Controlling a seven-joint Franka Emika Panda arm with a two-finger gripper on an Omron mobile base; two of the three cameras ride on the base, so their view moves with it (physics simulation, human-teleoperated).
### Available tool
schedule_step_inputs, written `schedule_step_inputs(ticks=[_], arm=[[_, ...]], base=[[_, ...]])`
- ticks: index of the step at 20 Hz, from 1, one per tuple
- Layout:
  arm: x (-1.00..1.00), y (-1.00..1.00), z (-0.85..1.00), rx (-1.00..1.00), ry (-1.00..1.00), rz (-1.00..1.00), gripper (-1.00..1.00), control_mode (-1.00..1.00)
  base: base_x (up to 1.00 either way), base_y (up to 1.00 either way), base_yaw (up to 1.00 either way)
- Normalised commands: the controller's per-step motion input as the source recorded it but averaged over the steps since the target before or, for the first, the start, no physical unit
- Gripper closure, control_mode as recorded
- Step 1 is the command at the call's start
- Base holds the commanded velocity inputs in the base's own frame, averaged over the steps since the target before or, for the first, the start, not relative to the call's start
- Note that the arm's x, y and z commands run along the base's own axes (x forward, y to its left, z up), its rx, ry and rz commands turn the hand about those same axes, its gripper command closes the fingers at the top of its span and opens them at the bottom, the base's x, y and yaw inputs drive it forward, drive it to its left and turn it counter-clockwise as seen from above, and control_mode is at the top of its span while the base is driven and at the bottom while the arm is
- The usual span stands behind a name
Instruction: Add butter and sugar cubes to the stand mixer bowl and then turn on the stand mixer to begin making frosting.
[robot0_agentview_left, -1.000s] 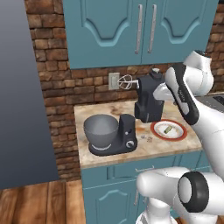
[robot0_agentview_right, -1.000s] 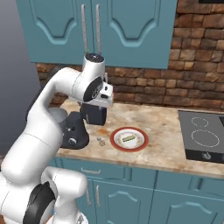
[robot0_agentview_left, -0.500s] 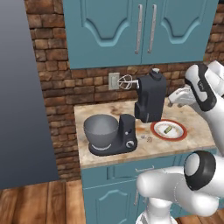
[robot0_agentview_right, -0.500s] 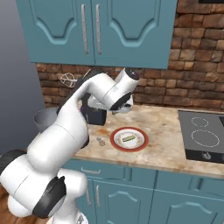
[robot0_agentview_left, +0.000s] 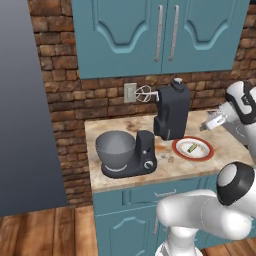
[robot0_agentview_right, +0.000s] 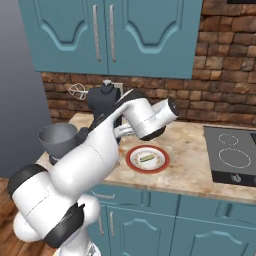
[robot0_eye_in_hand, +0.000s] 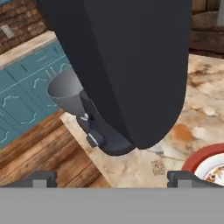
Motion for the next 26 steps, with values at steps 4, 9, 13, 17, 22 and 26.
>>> schedule_step_inputs(ticks=[4, 9, 13, 17, 22, 26], arm=[[-0.16, -0.02, -0.46, 0.04, -0.36, 0.26, -1.0, -1.0], [-0.09, 0.0, -0.47, 0.0, -0.36, 0.05, -1.0, -1.0], [0.0, 0.06, -0.43, 0.0, -0.3, 0.0, -1.0, -1.0], [0.0, 0.15, -0.39, 0.0, -0.09, 0.01, -1.0, -1.0], [0.0, 0.26, -0.31, 0.0, 0.0, 0.04, -1.0, -1.0], [0.0, 0.24, -0.27, 0.0, 0.0, 0.05, -1.0, -1.0]], base=[[0.0, 0.0, 0.0], [0.0, 0.0, 0.0], [0.0, 0.0, 0.0], [0.0, 0.0, 0.0], [0.0, 0.0, 0.0], [0.0, 0.0, 0.0]])
